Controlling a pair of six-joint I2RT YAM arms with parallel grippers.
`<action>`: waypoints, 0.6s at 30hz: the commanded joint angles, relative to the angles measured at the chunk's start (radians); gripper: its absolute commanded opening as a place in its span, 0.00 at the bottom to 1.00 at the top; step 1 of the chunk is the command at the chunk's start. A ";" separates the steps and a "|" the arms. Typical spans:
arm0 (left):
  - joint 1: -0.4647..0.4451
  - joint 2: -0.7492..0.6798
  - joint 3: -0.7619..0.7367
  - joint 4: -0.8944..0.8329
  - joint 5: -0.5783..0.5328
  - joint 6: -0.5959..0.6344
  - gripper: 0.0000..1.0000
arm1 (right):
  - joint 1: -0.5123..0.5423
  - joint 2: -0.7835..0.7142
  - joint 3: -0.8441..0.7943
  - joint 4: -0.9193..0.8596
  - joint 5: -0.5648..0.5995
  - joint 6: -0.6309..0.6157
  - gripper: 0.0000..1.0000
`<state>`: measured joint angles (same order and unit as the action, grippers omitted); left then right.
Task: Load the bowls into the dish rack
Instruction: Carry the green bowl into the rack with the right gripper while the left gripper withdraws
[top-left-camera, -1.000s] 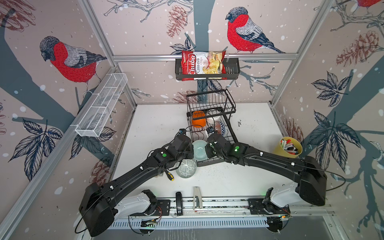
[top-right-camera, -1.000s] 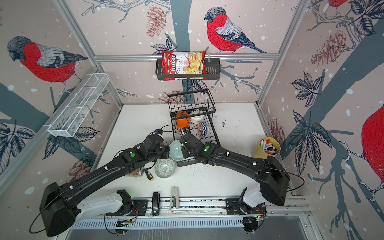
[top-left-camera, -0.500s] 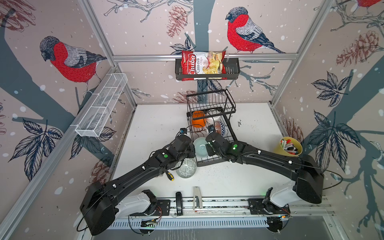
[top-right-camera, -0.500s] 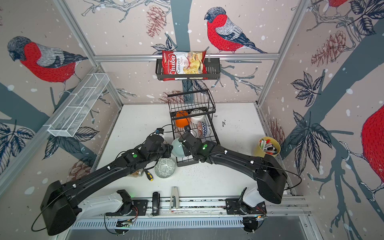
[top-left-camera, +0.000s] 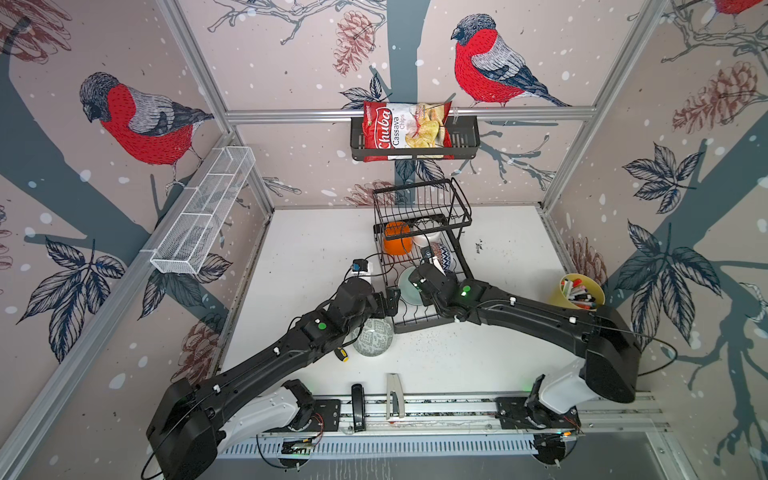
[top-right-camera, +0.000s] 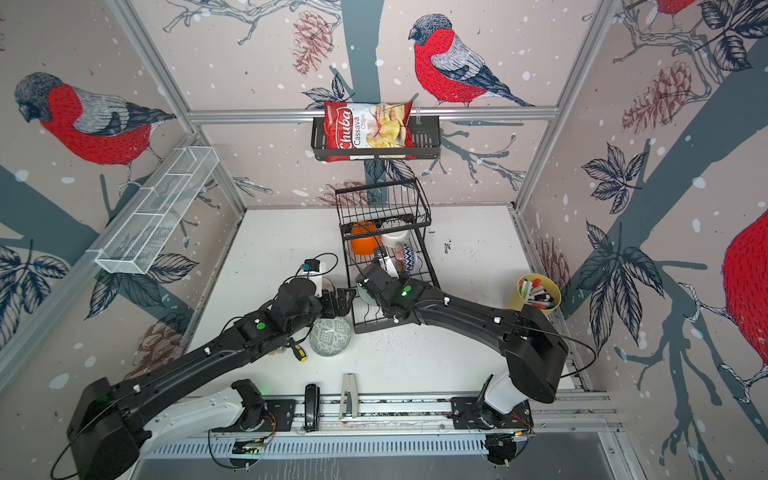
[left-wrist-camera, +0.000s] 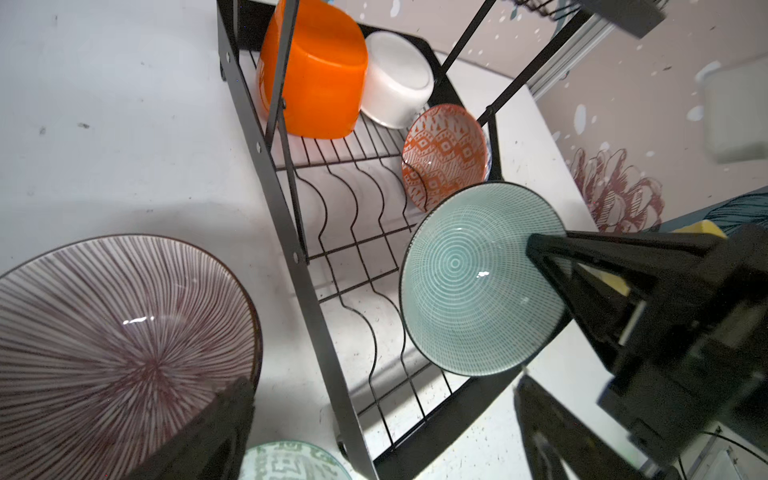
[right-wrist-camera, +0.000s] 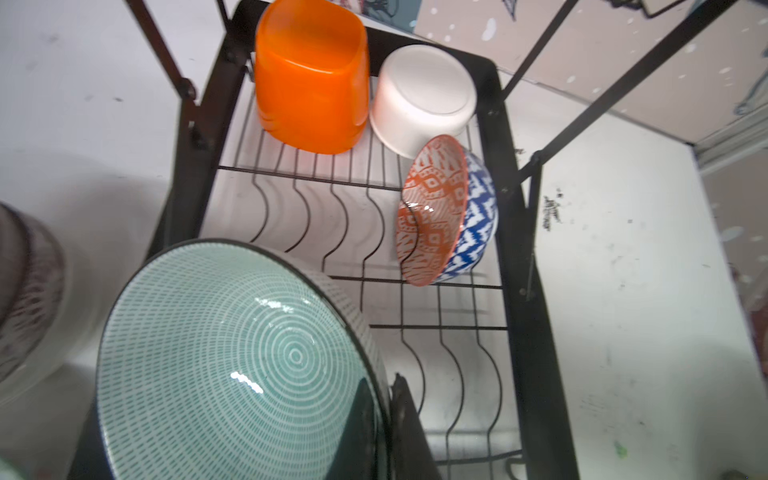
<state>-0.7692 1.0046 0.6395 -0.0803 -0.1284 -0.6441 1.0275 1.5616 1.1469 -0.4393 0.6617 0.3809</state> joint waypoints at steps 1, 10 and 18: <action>0.004 -0.037 -0.033 0.153 0.032 0.033 0.96 | -0.001 0.036 0.032 -0.003 0.126 -0.032 0.00; 0.012 -0.089 -0.091 0.228 0.086 0.053 0.96 | 0.000 0.138 0.094 0.017 0.242 -0.121 0.00; 0.028 -0.130 -0.125 0.243 0.083 0.046 0.97 | 0.000 0.241 0.135 0.061 0.375 -0.228 0.00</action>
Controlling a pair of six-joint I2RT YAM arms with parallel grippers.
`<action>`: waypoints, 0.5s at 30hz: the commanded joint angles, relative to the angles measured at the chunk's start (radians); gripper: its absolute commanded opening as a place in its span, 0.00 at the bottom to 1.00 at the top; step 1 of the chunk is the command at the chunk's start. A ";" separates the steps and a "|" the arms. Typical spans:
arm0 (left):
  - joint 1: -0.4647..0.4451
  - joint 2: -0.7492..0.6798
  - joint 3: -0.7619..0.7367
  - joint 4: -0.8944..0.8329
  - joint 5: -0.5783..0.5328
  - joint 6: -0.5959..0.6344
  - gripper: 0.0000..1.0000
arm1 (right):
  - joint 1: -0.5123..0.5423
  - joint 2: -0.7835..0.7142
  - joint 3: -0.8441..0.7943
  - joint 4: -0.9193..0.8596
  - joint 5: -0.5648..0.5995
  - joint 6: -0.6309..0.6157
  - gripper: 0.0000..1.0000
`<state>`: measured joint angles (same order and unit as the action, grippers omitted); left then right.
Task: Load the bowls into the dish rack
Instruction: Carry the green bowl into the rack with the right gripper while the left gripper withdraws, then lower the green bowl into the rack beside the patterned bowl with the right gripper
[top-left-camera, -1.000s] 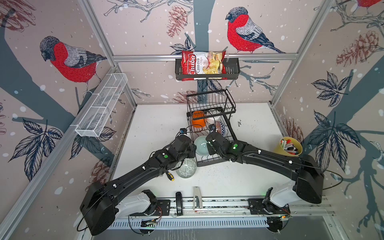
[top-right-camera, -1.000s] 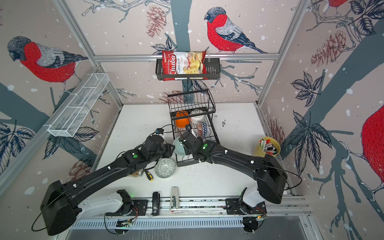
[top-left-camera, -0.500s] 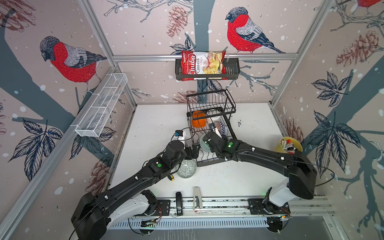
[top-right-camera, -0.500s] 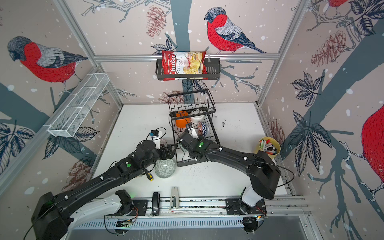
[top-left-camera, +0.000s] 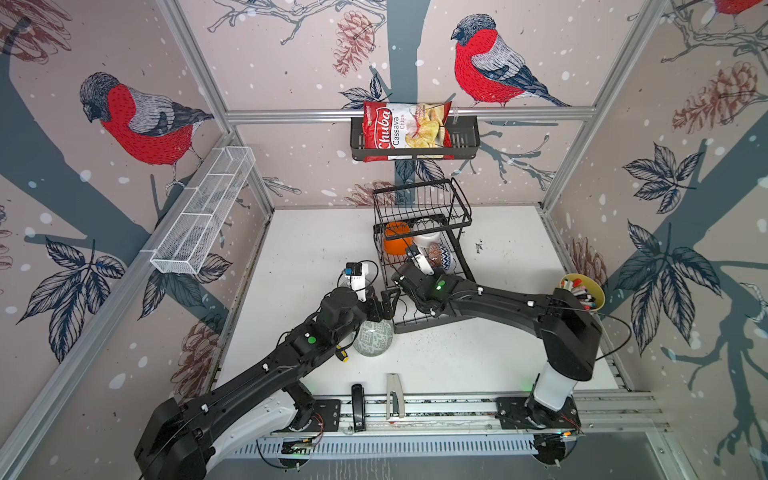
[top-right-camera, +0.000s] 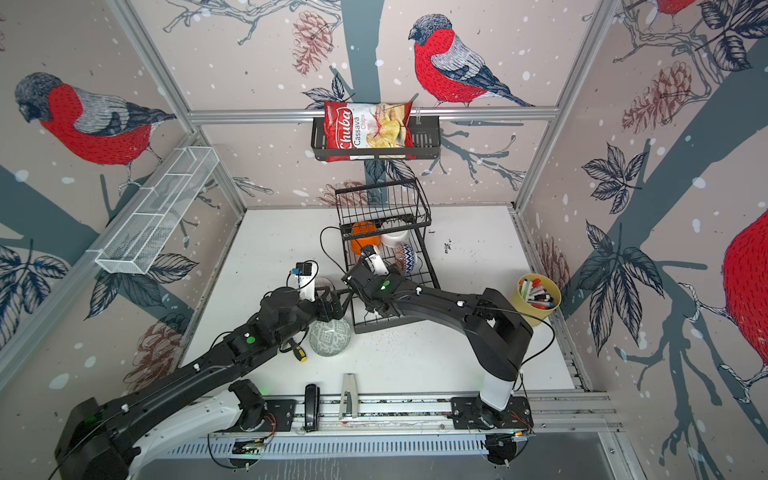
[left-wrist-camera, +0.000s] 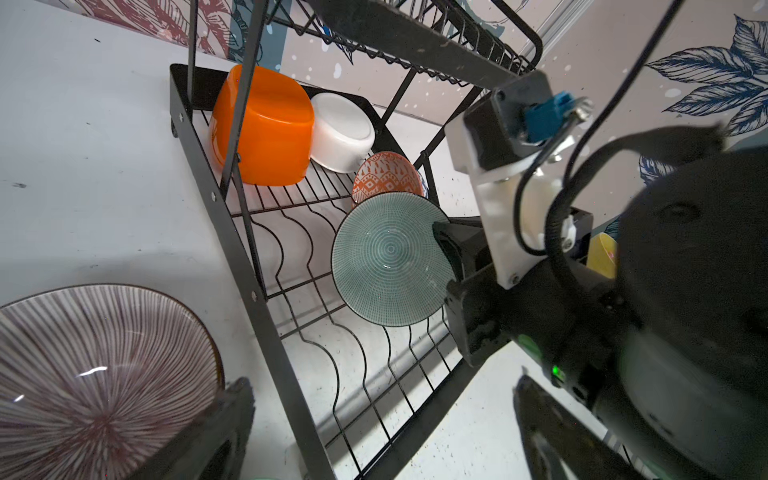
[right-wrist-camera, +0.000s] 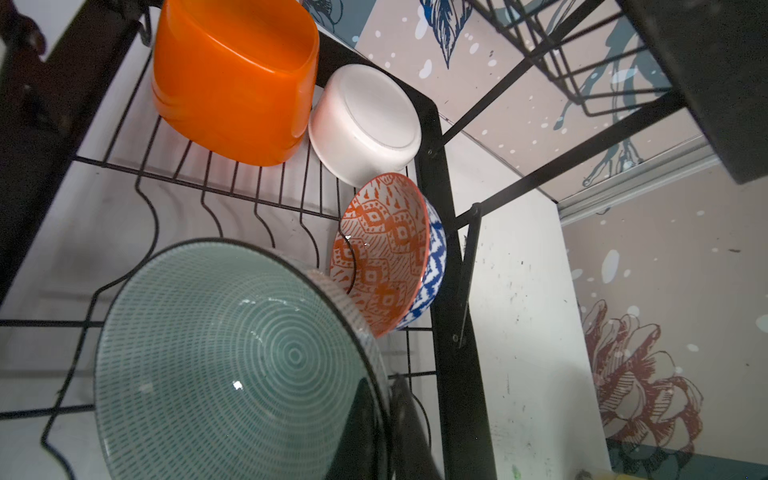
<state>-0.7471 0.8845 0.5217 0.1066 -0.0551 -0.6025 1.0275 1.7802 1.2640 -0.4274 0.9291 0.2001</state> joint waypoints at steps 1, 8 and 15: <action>0.005 -0.015 -0.010 0.060 0.015 0.004 0.96 | -0.001 0.036 0.023 0.055 0.123 -0.060 0.00; 0.015 -0.031 -0.022 0.060 0.020 0.001 0.96 | -0.006 0.097 0.044 0.115 0.185 -0.136 0.00; 0.020 -0.036 -0.024 0.050 0.021 0.001 0.96 | -0.018 0.140 0.073 0.161 0.216 -0.201 0.00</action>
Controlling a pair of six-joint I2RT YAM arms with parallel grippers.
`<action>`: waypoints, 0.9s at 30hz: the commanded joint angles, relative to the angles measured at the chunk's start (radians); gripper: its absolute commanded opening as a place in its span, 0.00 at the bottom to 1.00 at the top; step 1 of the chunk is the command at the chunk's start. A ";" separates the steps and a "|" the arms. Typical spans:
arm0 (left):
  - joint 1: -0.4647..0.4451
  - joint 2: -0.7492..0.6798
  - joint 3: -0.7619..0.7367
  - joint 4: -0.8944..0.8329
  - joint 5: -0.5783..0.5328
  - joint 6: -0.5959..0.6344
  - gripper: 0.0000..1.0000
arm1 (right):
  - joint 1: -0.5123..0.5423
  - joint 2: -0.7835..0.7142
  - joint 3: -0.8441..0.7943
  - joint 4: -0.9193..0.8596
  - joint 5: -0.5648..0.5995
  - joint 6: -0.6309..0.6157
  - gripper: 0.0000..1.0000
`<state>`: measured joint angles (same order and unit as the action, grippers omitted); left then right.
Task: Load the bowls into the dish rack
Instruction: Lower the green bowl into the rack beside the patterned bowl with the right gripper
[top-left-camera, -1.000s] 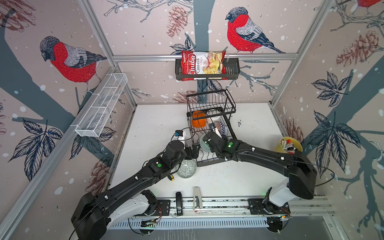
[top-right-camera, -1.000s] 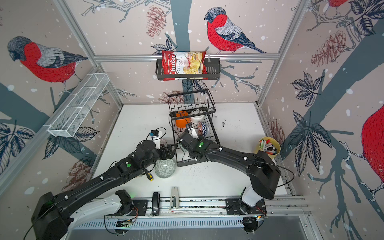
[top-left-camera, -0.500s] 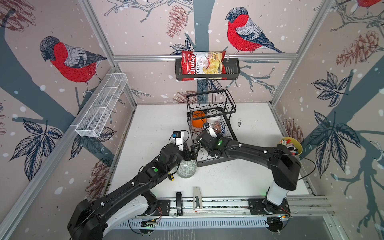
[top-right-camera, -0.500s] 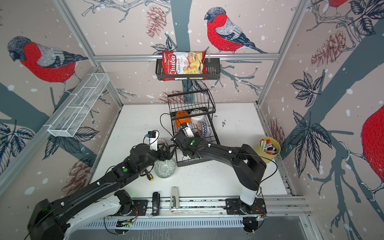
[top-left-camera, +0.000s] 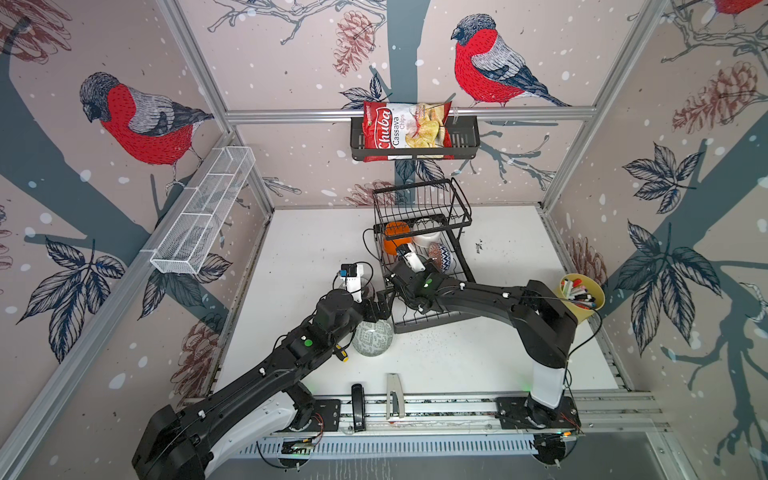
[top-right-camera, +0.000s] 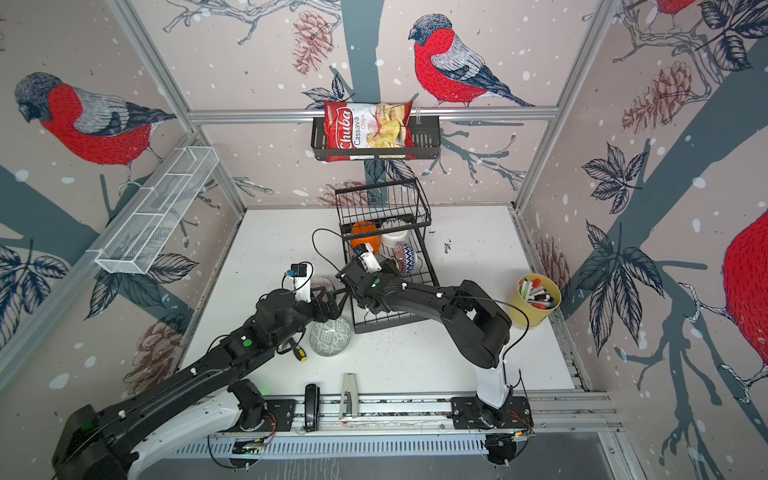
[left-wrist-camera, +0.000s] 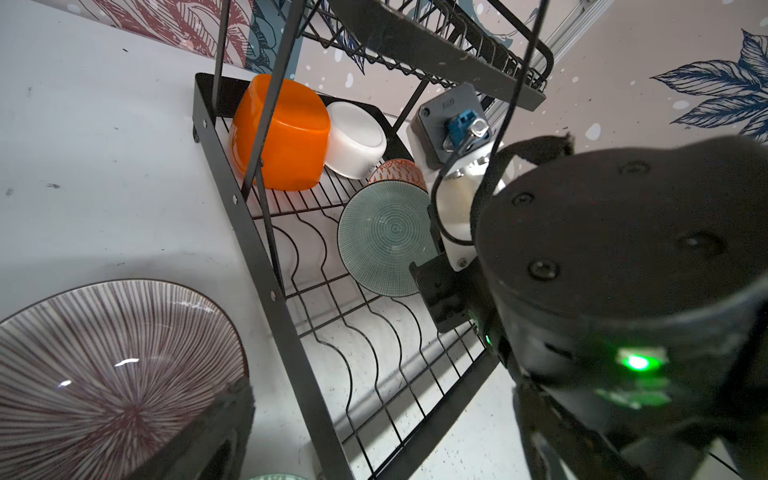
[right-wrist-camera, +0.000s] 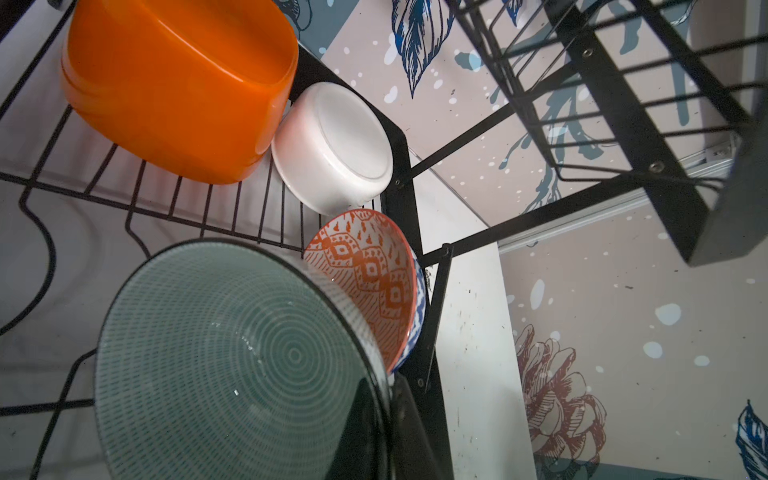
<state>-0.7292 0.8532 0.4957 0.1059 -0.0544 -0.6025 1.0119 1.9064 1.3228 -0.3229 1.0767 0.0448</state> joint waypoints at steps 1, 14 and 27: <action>0.004 -0.007 0.001 0.050 0.021 0.001 0.96 | -0.004 0.019 0.017 0.061 0.069 -0.053 0.00; 0.010 -0.023 -0.001 0.041 0.027 0.004 0.96 | -0.036 0.076 0.050 0.140 0.099 -0.141 0.00; 0.020 -0.030 -0.013 0.042 0.032 0.005 0.96 | -0.070 0.132 0.069 0.203 0.119 -0.204 0.00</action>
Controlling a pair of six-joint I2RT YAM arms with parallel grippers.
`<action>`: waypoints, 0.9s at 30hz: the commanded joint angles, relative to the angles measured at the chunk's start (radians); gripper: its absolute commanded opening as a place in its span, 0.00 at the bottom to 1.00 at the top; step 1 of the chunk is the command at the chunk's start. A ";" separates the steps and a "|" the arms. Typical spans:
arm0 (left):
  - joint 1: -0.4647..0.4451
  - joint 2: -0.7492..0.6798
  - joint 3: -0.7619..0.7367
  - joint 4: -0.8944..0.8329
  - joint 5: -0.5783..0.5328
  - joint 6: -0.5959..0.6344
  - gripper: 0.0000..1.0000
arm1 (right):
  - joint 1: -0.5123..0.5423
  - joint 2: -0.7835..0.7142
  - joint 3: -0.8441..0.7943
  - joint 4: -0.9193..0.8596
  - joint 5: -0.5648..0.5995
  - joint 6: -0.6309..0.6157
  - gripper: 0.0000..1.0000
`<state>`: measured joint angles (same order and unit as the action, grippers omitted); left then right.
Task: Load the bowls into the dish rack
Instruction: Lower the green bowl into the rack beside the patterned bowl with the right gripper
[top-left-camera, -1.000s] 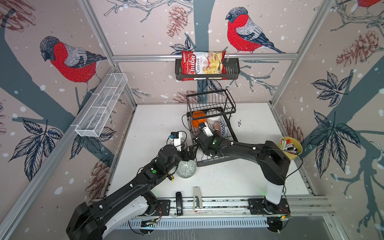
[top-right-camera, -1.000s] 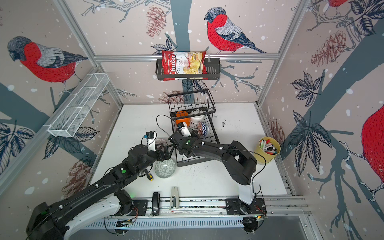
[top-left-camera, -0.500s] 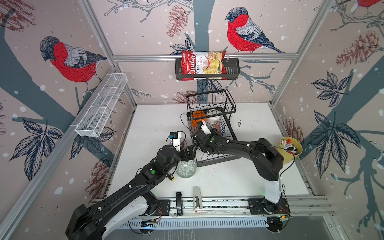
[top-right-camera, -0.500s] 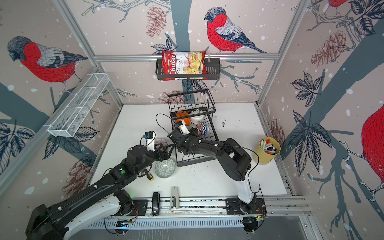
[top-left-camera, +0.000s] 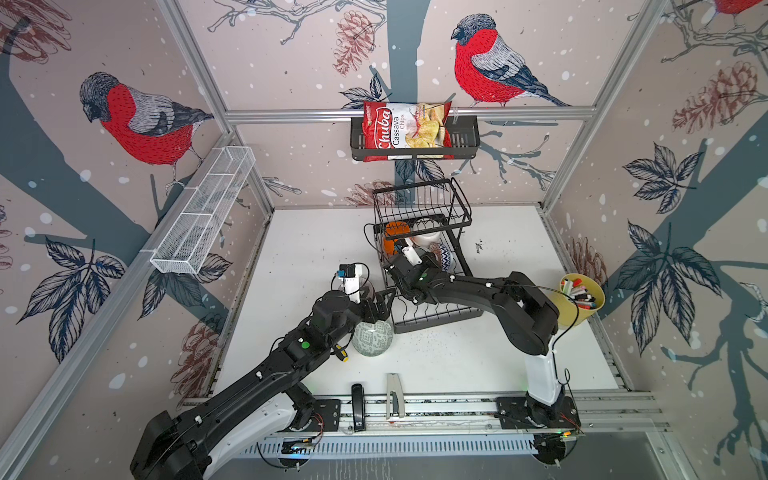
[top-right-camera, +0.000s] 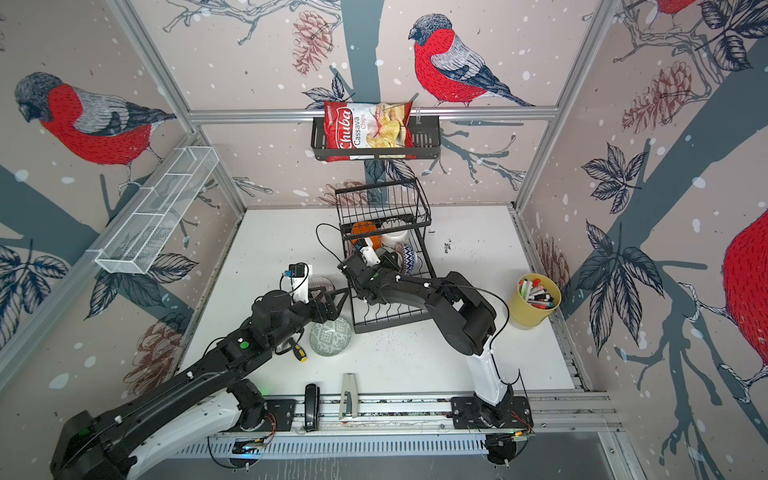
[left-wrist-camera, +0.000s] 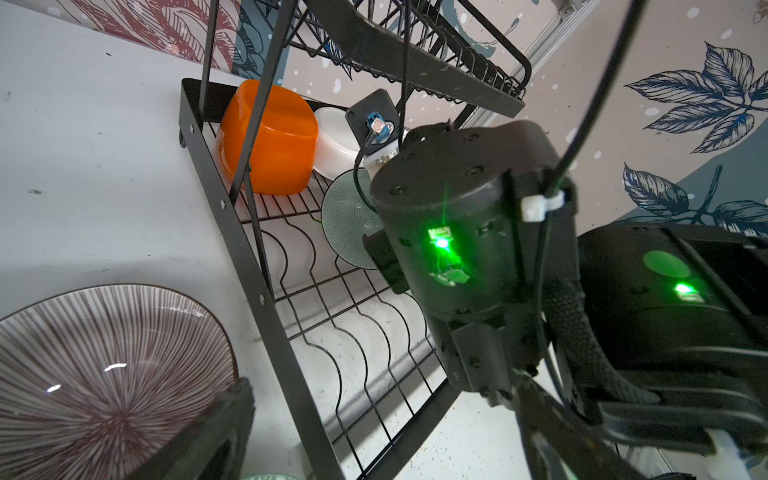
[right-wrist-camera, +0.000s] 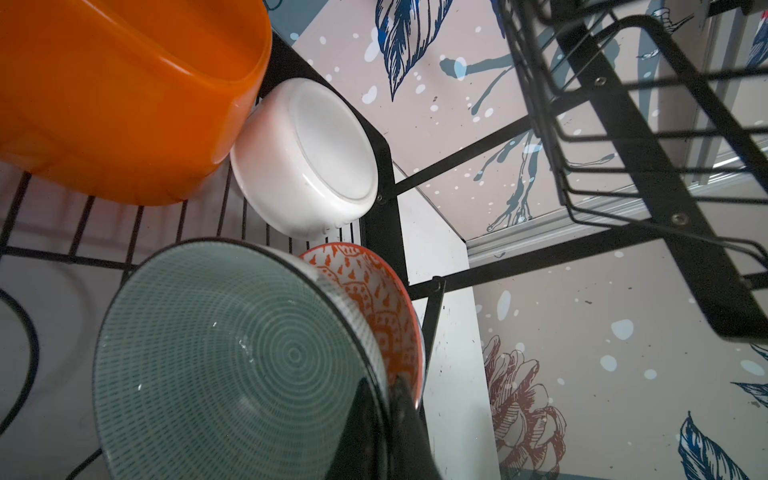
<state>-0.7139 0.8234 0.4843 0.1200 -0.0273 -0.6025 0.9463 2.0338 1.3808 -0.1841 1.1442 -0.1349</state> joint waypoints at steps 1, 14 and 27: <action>0.007 -0.001 0.000 0.027 0.004 0.005 0.96 | -0.006 0.007 0.010 0.071 0.053 -0.030 0.00; 0.009 -0.007 -0.008 0.023 0.002 0.003 0.96 | -0.029 0.036 0.032 0.130 0.071 -0.098 0.00; 0.014 -0.032 -0.023 0.016 -0.005 -0.003 0.96 | -0.025 0.093 0.050 0.125 0.084 -0.100 0.00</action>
<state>-0.7029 0.7967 0.4641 0.1188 -0.0273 -0.6033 0.9180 2.1143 1.4220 -0.0639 1.2179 -0.2367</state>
